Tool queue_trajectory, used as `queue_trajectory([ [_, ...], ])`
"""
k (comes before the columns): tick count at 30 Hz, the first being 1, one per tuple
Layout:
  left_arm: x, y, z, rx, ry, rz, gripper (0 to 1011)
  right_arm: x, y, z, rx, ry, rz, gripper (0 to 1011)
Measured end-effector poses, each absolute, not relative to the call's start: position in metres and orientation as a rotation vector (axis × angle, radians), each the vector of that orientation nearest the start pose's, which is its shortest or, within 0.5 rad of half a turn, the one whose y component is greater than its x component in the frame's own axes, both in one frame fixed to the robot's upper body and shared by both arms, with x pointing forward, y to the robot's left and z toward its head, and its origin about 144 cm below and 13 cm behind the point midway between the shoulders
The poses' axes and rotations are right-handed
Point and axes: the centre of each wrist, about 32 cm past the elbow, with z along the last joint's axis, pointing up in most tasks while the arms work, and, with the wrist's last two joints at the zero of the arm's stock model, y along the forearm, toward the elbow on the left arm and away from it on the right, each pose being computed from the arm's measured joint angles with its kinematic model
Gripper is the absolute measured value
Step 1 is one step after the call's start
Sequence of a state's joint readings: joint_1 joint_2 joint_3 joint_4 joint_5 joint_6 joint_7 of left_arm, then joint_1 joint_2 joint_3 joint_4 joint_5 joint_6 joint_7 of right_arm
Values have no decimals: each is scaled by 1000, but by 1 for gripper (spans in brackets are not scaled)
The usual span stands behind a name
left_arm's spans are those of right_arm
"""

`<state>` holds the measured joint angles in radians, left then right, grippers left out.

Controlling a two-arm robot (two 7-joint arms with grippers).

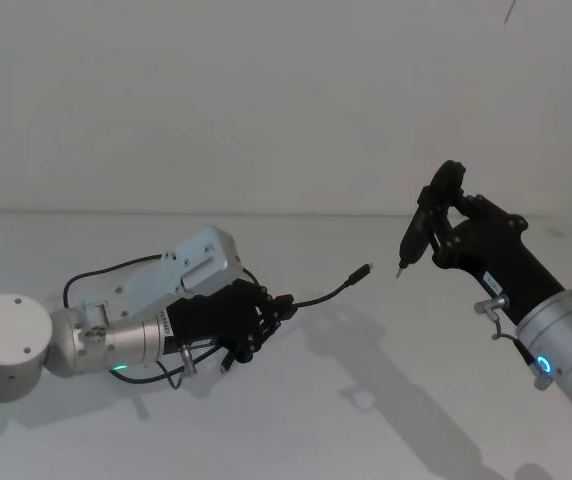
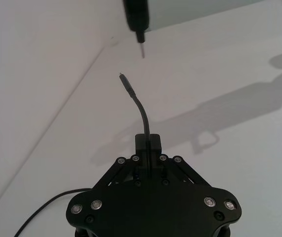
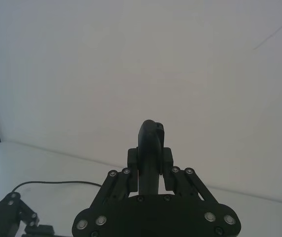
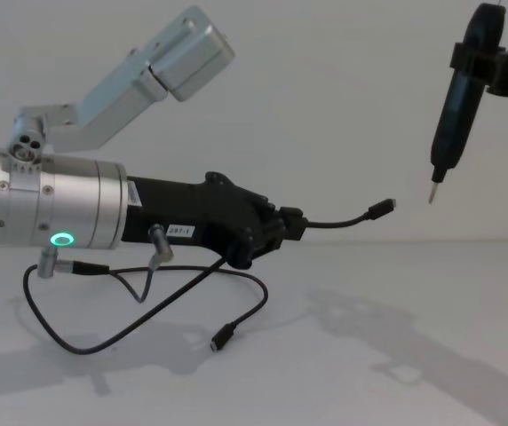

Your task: Pick up the data cable with the one hand.

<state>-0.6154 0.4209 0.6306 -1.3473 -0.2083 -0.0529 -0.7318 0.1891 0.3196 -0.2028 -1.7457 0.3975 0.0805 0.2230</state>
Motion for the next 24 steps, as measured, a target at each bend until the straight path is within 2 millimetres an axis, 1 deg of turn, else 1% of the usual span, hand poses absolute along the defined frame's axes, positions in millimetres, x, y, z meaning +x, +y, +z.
queue_trajectory([
  [13,579,209,1257,259,-416,354,38,509,-243,1255,171,-141,-1061,279],
  [24,579,210,1259,255,-423,344,38,518,-242,1257,168,-143,-1041,279],
])
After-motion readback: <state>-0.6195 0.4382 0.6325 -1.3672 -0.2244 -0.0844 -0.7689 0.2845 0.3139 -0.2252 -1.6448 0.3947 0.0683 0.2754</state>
